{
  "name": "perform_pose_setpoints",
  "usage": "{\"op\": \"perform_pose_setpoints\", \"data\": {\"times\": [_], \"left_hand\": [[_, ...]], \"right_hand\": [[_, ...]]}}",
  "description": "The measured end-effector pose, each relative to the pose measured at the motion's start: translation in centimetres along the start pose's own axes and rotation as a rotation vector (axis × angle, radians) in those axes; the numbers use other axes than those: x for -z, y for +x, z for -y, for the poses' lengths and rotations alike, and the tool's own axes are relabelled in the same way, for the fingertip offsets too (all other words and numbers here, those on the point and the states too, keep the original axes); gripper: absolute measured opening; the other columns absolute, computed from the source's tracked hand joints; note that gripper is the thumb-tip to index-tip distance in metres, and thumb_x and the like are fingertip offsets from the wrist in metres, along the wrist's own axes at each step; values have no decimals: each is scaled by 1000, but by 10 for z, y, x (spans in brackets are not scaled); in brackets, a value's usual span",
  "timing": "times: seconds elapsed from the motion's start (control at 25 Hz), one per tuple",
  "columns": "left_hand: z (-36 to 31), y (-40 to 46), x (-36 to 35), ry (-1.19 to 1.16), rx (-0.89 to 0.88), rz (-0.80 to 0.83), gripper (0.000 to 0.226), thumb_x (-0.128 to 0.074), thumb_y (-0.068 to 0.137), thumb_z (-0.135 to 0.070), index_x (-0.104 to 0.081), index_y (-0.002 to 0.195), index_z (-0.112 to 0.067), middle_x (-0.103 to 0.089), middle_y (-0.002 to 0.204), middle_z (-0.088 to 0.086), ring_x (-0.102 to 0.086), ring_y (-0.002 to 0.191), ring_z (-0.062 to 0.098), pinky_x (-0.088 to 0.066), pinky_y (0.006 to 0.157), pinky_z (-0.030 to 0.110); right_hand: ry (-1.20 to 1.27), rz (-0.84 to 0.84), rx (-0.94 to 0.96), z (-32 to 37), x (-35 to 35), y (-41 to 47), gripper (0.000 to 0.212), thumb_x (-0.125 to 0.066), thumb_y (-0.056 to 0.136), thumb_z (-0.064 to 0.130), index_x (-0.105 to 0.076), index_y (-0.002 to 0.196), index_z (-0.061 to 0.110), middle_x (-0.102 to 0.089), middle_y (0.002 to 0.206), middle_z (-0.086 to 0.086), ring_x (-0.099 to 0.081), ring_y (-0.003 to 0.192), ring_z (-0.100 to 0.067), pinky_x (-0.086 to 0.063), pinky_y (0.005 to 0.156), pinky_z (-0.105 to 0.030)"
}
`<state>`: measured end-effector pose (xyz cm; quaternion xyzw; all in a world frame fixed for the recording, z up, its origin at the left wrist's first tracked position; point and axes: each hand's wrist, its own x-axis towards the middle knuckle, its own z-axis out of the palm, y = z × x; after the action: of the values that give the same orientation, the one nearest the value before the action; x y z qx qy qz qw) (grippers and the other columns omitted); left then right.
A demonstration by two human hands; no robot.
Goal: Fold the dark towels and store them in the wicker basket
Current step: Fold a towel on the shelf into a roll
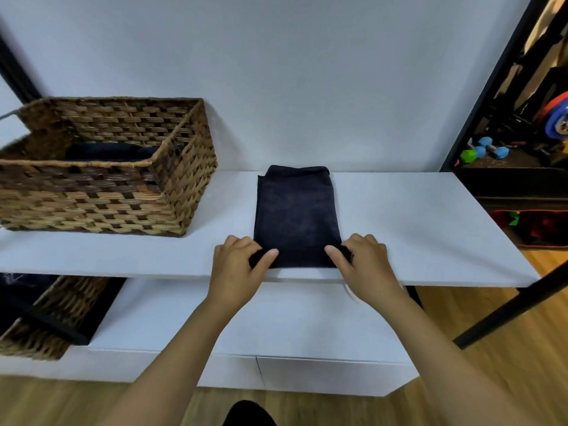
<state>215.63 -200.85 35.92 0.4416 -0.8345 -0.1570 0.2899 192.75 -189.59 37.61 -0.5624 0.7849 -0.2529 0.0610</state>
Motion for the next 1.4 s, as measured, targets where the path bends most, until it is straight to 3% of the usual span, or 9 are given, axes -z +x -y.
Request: {"op": "perform_pose_setpoints", "data": {"times": [0.24,0.36,0.48,0.8,0.88,1.04,1.12,1.24,1.4], "left_hand": [[-25,16,7,193,338,72,30,-55,93,-58,-56,96,-28,-53,105,-9,-43,109,19,-29,93,41],[-43,5,9,264,-17,-170,20,-68,89,-34,-56,103,-27,-54,110,-7,-49,108,21,-32,96,43],[-66,-15,-19,176,-458,-160,11,-65,89,-18,-68,99,-18,-62,103,-3,-58,100,23,-40,90,36],[-26,-13,-26,27,-372,-51,28,-77,87,-14,-74,115,-16,-70,105,-5,-60,95,16,-49,84,25],[-24,-7,-19,15,-381,-27,30,-79,86,-13,-75,116,-16,-71,104,-6,-58,93,15,-46,84,22],[-24,4,-13,34,-414,47,30,-78,87,-15,-74,117,-14,-69,105,-7,-54,91,14,-49,81,25],[-28,8,-12,61,-424,46,24,-76,89,-13,-74,113,-12,-70,102,-4,-55,90,18,-51,77,30],[-35,6,-13,72,-377,22,17,-71,92,-12,-72,109,-13,-70,101,-1,-58,90,22,-50,77,33],[-39,1,-7,78,-337,73,16,-62,99,-19,-69,113,-17,-68,104,-4,-55,95,19,-42,88,32]], "right_hand": [[-16,63,-254,15,1,19,41,-58,92,55,-39,72,24,-45,75,10,-48,85,-21,-29,83,-38],[24,86,-278,13,4,24,39,-64,88,58,-43,88,25,-53,90,9,-51,91,-19,-29,88,-41],[2,112,-286,14,6,26,41,-63,86,62,-44,92,27,-54,95,10,-50,97,-19,-28,88,-42],[-50,101,-320,-11,26,14,42,-55,86,71,-47,90,30,-46,99,14,-41,101,-16,-25,92,-40],[-27,-11,-247,-8,19,10,32,-63,90,55,-48,101,29,-44,110,10,-38,103,-16,-26,94,-40],[-296,-229,441,-10,-11,-5,32,-64,76,-4,-66,98,19,-61,115,1,-52,103,-30,-31,90,-37],[-246,-227,458,-12,-13,-8,24,-51,85,13,-70,99,19,-68,107,5,-61,97,-27,-30,91,-35],[-277,-173,318,-9,-14,-9,42,-51,92,52,-71,109,19,-67,105,6,-59,95,-23,-37,90,-37],[-285,-203,307,-10,-10,-6,46,-53,90,58,-74,110,22,-59,102,0,-50,90,-26,-42,77,-39]]}}
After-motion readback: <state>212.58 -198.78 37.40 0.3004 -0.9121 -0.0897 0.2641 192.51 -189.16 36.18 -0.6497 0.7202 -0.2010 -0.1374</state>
